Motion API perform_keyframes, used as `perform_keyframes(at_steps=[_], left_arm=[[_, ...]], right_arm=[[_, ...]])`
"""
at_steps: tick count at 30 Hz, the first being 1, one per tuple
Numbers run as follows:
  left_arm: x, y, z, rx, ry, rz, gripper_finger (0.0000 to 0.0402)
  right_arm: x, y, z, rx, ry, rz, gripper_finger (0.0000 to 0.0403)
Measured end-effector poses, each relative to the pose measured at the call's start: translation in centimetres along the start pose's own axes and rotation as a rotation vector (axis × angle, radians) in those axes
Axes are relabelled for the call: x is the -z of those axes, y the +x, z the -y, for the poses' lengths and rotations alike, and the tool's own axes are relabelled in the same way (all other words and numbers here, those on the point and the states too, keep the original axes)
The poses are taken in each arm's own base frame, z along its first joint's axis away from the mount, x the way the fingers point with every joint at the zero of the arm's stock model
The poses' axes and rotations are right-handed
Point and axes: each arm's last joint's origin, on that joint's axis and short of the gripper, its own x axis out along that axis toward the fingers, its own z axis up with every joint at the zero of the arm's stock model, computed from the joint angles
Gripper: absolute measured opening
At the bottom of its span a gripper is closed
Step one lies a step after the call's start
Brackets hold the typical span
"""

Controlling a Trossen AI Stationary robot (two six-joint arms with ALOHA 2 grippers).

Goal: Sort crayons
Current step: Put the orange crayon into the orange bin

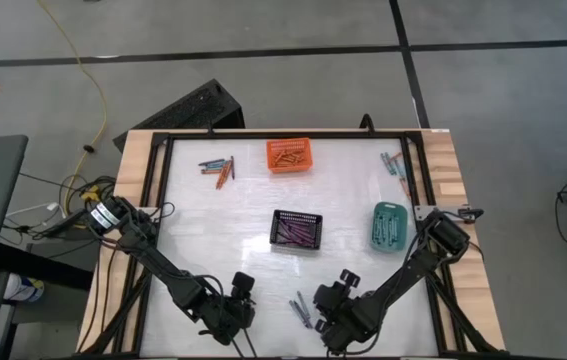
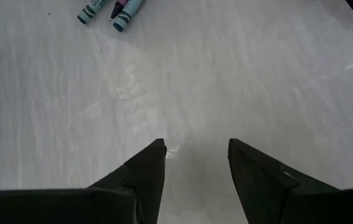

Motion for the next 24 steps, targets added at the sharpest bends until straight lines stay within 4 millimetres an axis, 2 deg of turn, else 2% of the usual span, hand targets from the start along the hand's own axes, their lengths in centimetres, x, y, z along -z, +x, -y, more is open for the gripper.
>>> perform_keyframes(at_steps=[4, 13, 18, 24], left_arm=[[0.0, 0.0, 0.0, -0.001, 0.004, 0.000, 0.0164], [-0.1, 0.1, -0.3, 0.017, 0.002, 0.000, 0.0164], [-0.1, 0.1, -0.3, 0.019, 0.005, 0.001, 0.0164], [-0.2, 0.2, -0.4, 0.018, 0.002, 0.003, 0.0164]], right_arm=[[0.8, -0.2, -0.1, -0.004, 0.016, -0.018, 0.0190], [1.7, -0.7, 0.6, 0.075, 0.013, -0.033, 0.0149], [1.6, -2.0, -0.7, -0.005, -0.047, 0.044, 0.0150], [1.8, -3.5, -2.2, -0.097, -0.090, 0.091, 0.0170]])
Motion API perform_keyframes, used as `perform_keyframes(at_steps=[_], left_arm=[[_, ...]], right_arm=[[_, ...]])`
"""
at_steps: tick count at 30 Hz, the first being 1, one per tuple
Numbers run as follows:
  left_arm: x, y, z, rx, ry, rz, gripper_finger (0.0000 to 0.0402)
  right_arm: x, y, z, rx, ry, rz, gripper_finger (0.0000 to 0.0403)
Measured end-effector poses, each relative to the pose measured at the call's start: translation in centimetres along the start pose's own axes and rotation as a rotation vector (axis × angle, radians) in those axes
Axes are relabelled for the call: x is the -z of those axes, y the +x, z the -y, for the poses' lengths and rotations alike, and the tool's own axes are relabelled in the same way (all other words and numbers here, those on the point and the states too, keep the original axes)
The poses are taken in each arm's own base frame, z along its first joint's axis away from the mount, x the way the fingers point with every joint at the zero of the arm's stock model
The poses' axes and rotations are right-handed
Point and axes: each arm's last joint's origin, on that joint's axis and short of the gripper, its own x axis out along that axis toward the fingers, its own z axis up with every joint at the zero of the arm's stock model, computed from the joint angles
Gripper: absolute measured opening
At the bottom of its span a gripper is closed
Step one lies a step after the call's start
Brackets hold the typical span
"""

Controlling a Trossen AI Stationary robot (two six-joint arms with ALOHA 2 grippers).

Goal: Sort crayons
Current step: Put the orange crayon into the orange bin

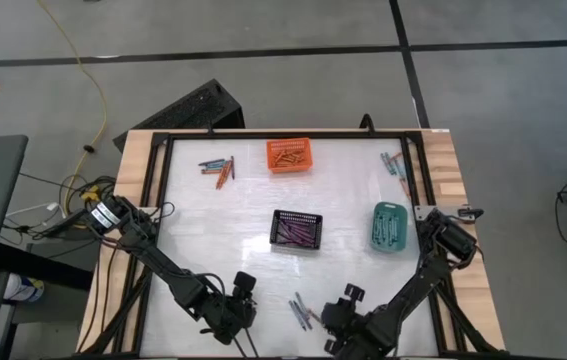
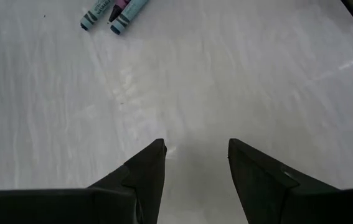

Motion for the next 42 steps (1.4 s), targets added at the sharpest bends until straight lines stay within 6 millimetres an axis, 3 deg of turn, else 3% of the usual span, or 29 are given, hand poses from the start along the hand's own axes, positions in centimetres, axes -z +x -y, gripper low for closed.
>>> perform_keyframes(at_steps=[8, 31, 36, 42], left_arm=[[-0.2, 0.0, 0.0, 0.002, 0.003, 0.015, 0.0164], [-0.1, 0.0, 0.0, 0.011, 0.003, 0.013, 0.0164], [-0.1, 0.0, 0.0, 0.011, 0.003, 0.013, 0.0164], [-0.1, 0.0, 0.0, 0.011, 0.009, 0.013, 0.0164]], right_arm=[[-0.4, 0.0, -0.9, -0.081, 0.007, 0.037, 0.0203], [1.8, 3.0, 0.0, -0.119, 0.035, 0.007, 0.0192], [2.0, 3.3, 0.6, -0.078, 0.023, 0.009, 0.0164], [1.9, 3.5, 1.0, -0.042, -0.044, -0.001, 0.0081]])
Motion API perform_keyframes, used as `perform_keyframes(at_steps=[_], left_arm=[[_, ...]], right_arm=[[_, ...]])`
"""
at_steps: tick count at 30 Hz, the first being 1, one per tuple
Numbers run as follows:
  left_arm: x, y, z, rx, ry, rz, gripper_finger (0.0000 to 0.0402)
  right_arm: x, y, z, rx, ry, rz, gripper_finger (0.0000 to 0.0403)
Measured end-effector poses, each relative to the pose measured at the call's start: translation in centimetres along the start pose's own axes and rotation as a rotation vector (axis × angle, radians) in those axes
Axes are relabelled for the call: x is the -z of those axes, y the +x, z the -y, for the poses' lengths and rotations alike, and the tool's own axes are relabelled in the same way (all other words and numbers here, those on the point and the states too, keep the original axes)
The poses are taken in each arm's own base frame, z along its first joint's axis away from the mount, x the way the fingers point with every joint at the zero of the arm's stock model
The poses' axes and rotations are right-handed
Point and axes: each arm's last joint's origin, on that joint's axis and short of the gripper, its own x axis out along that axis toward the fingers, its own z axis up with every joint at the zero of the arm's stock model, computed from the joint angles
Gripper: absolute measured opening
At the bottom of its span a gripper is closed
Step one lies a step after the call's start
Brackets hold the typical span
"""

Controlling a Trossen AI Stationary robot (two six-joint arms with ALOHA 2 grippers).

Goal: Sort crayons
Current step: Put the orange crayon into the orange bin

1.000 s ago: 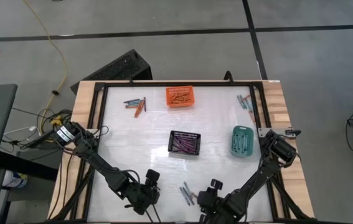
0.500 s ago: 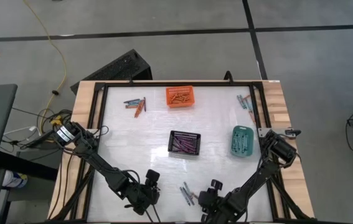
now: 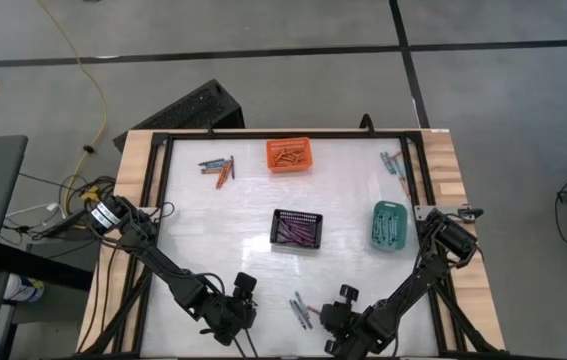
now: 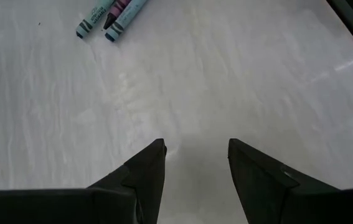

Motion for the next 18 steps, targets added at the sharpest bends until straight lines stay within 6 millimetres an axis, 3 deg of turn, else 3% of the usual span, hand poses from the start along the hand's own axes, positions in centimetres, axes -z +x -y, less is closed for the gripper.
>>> perform_keyframes(at_steps=[7, 18], left_arm=[[0.0, 0.0, 0.0, 0.000, 0.002, 0.000, 0.0164], [0.0, 0.0, 0.0, -0.001, 0.013, 0.000, 0.0164]], right_arm=[[0.0, 0.1, 0.5, 0.040, -0.038, -0.021, 0.0007], [-0.4, -0.6, 1.4, 0.175, -0.110, -0.063, 0.0002]])
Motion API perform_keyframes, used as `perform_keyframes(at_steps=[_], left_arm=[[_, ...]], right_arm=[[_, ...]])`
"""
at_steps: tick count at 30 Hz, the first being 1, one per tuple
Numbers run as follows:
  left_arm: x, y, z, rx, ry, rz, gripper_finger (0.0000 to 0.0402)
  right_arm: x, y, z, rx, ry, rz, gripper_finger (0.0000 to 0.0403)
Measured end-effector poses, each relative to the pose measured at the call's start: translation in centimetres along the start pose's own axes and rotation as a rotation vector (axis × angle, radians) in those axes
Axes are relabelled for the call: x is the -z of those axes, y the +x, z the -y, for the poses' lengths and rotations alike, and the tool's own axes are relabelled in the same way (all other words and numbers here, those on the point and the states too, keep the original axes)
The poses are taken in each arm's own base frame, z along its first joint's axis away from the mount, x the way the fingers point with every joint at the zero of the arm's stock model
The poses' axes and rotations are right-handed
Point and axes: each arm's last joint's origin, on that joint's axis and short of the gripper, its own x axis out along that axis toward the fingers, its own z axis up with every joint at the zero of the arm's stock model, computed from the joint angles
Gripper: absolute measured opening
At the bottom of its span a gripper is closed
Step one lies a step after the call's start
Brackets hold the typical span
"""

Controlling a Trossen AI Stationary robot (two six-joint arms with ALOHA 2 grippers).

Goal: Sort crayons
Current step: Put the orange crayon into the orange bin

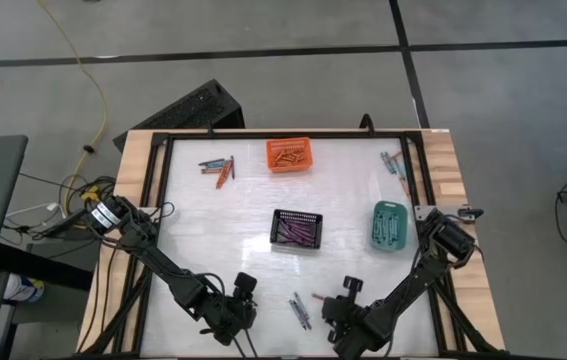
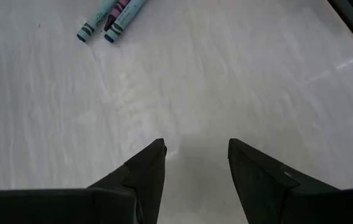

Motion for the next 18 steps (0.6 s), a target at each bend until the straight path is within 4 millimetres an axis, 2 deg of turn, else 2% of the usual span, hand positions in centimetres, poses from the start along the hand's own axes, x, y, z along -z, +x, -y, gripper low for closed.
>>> perform_keyframes(at_steps=[5, 11, 15, 18], left_arm=[[0.0, 0.1, -0.3, -0.012, 0.000, -0.001, 0.0164], [-0.1, 0.4, -1.3, -0.056, 0.007, -0.007, 0.0164], [-0.2, 0.8, -2.8, -0.108, 0.038, -0.016, 0.0164], [-0.3, 1.3, -4.6, -0.143, 0.053, -0.032, 0.0164]], right_arm=[[-1.2, -1.2, 1.1, 0.079, -0.039, -0.039, 0.0001], [-3.1, -3.5, 3.0, 0.109, -0.040, 0.025, 0.0000], [-5.1, -4.9, 5.5, 0.138, -0.050, 0.074, 0.0000], [-6.9, -5.3, 7.9, 0.166, -0.065, 0.073, 0.0000]])
